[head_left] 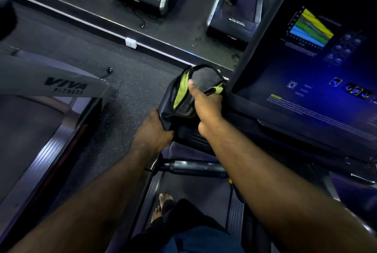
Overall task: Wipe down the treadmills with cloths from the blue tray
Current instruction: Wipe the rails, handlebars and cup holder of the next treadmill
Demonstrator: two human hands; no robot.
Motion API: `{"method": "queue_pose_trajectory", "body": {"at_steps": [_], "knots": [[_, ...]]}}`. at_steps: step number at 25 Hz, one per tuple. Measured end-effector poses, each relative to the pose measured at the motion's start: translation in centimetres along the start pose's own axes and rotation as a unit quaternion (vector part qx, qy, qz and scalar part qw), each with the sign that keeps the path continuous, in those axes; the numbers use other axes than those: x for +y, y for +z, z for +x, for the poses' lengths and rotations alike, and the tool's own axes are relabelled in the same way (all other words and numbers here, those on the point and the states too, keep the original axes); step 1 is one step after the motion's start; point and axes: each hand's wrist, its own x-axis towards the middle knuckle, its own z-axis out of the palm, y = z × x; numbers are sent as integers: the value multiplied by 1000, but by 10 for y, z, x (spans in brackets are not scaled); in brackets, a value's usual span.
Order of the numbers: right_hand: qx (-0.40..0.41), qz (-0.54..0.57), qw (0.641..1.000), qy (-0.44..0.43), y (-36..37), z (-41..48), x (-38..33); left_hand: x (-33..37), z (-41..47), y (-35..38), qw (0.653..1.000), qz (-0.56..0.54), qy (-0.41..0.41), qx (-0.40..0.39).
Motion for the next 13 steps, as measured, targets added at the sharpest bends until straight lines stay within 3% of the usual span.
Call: {"method": "queue_pose_trajectory", "body": {"at_steps": [3, 4, 6, 7, 8, 10, 13], "knots": [[-7, -180, 971, -154, -5, -38, 5, -1, 0, 0, 1000, -13, 2, 0], [-4, -234, 942, -239, -9, -57, 8, -2, 1, 1, 1000, -16, 5, 2], [2, -336, 850, -405, -12, -81, 15, 0, -2, 0, 1000, -15, 10, 0], [-23, -391, 804, -446, -12, -78, 14, 1, -3, 0, 1000, -12, 18, -3], [-50, -454, 769, -446, -9, -67, 12, 0, -3, -1, 1000, -10, 22, -2], [-79, -582, 722, -366, 0, -28, 3, 0, -2, -1, 1000, -9, 17, 4], [-74, -656, 722, -205, 1, 24, -1, 0, 0, 0, 1000, 7, -3, 5]]}}
